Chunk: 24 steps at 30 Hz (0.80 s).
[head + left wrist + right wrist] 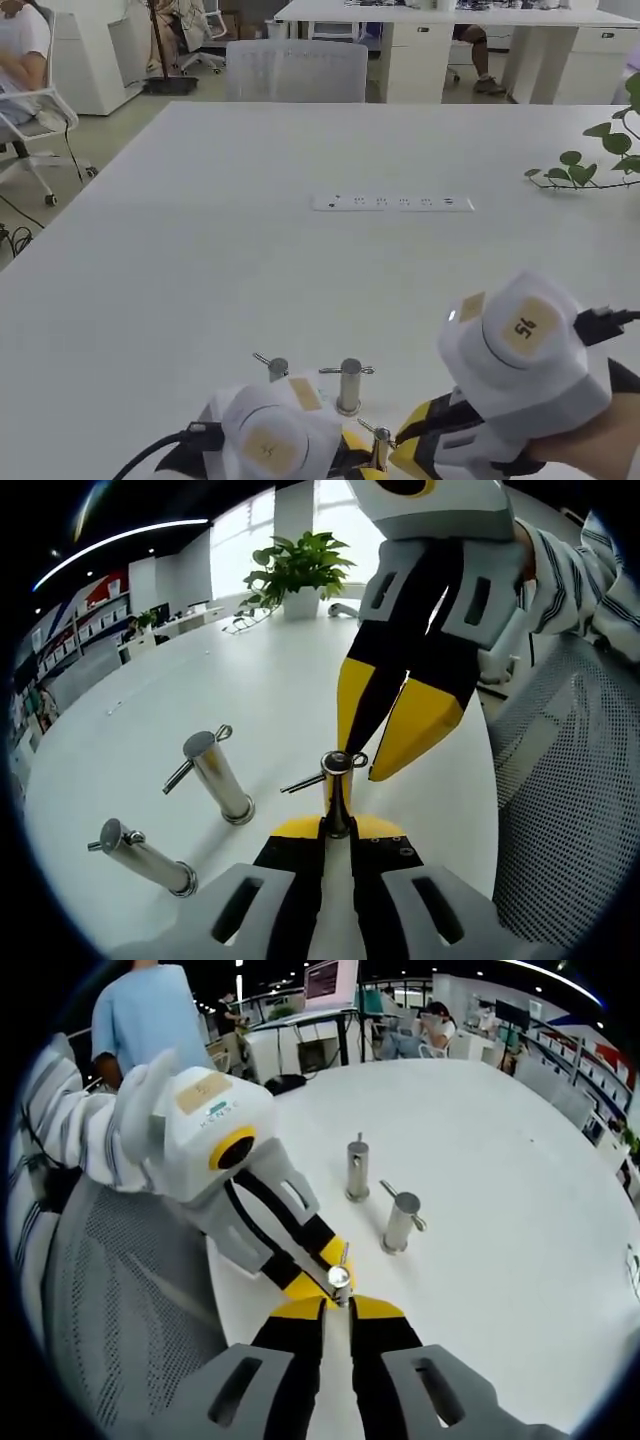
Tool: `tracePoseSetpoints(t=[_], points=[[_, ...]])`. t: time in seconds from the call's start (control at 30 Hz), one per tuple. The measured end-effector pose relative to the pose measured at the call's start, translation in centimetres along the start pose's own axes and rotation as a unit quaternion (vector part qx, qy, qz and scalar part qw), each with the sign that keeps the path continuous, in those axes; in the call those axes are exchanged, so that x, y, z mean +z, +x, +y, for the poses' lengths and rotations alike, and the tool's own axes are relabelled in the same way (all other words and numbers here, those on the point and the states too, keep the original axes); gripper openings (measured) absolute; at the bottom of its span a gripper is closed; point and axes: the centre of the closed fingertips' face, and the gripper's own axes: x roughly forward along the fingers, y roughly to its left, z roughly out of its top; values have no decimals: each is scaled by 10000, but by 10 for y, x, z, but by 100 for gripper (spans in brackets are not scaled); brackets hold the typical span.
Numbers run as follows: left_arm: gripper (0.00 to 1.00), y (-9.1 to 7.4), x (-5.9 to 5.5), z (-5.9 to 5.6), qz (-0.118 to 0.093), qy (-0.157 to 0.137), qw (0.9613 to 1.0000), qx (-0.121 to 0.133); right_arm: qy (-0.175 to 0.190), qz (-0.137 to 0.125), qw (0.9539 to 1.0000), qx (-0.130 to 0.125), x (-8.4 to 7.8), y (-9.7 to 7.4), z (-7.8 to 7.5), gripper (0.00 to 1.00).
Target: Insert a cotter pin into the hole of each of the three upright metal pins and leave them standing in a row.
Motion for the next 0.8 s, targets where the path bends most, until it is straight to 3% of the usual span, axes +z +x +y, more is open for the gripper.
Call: tracePoseSetpoints(t=[0.37, 0.67, 0.8], points=[[9, -3, 0, -1, -16, -29, 10000, -52, -63, -126, 9999, -10, -1, 6, 2, 15], [14, -11, 5, -1, -113, -101, 9997, -188, -37, -371, 9993, 20, -2, 12, 1, 16], [15, -13, 2, -1, -59, -89, 9996, -249, -18, -455, 9990, 40, -3, 16, 1, 15]])
